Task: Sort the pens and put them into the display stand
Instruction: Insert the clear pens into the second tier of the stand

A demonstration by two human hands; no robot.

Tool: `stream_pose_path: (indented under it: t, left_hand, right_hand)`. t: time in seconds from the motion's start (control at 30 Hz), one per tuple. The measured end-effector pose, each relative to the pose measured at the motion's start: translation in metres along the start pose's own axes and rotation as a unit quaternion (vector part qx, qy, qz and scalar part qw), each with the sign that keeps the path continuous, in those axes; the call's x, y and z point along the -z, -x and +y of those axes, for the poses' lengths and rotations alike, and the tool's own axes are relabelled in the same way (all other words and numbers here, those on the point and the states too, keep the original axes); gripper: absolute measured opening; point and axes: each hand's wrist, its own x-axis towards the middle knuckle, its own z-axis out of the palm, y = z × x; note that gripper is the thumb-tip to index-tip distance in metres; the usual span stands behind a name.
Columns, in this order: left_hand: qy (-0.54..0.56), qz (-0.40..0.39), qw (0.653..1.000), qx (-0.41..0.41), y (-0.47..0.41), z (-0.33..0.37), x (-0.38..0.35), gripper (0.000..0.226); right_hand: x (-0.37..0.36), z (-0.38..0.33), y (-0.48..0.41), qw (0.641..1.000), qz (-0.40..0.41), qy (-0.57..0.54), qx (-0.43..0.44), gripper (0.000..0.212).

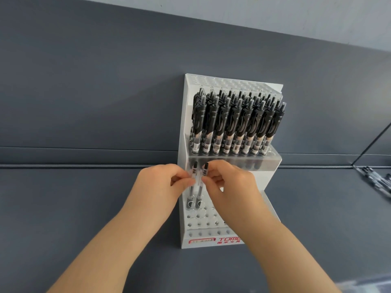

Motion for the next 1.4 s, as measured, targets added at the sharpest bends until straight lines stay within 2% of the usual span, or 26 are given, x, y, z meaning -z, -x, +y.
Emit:
stream_pose_path:
  t: [0.1, 0.23, 0.33, 0.5, 0.7, 0.83, 1.0, 1.17, 1.4]
  left_hand:
    - [-0.016, 0.004, 1.0, -0.01, 0.001, -0.001, 0.0, 0.013]
    - [-0.035, -0.001, 0.999, -0.004, 0.003, -0.005, 0.001, 0.015]
    - [-0.061, -0.002, 0.998, -0.017, 0.008, -0.007, 0.003, 0.015]
    - [-0.084, -0.004, 0.994, -0.069, 0.022, 0.002, 0.004, 0.017]
    - [-0.147, 0.002, 0.974, -0.172, 0.038, 0.03, -0.013, 0.016]
    - [-0.215, 0.037, 0.949, -0.226, 0.04, 0.051, -0.037, 0.014]
    - [-0.271, 0.066, 0.929, -0.243, 0.052, 0.092, -0.078, 0.015]
    - [-0.27, 0.054, 0.931, -0.24, 0.071, 0.143, -0.137, 0.017]
    - [-0.255, 0.043, 0.938, -0.233, 0.104, 0.218, -0.218, 0.04]
  right_hand:
    - [0.003, -0.003, -0.002, 1.0, -0.018, 0.018, -0.007, 0.009]
    - [0.009, -0.006, -0.004, 0.995, -0.067, 0.054, -0.056, 0.021]
    - [0.01, -0.006, -0.003, 0.994, -0.069, 0.051, -0.074, 0.023]
    - [0.009, -0.003, 0.001, 0.991, -0.073, 0.065, -0.091, 0.023]
    - [0.023, 0.011, 0.017, 0.991, -0.068, 0.082, -0.081, 0.025]
    - [0.048, 0.031, 0.031, 0.989, -0.068, 0.109, -0.066, 0.028]
    - [0.094, 0.066, 0.06, 0.988, -0.071, 0.128, -0.056, 0.031]
    - [0.156, 0.117, 0.098, 0.985, -0.076, 0.145, -0.05, 0.037]
    - [0.233, 0.198, 0.155, 0.983, -0.07, 0.159, -0.058, 0.038]
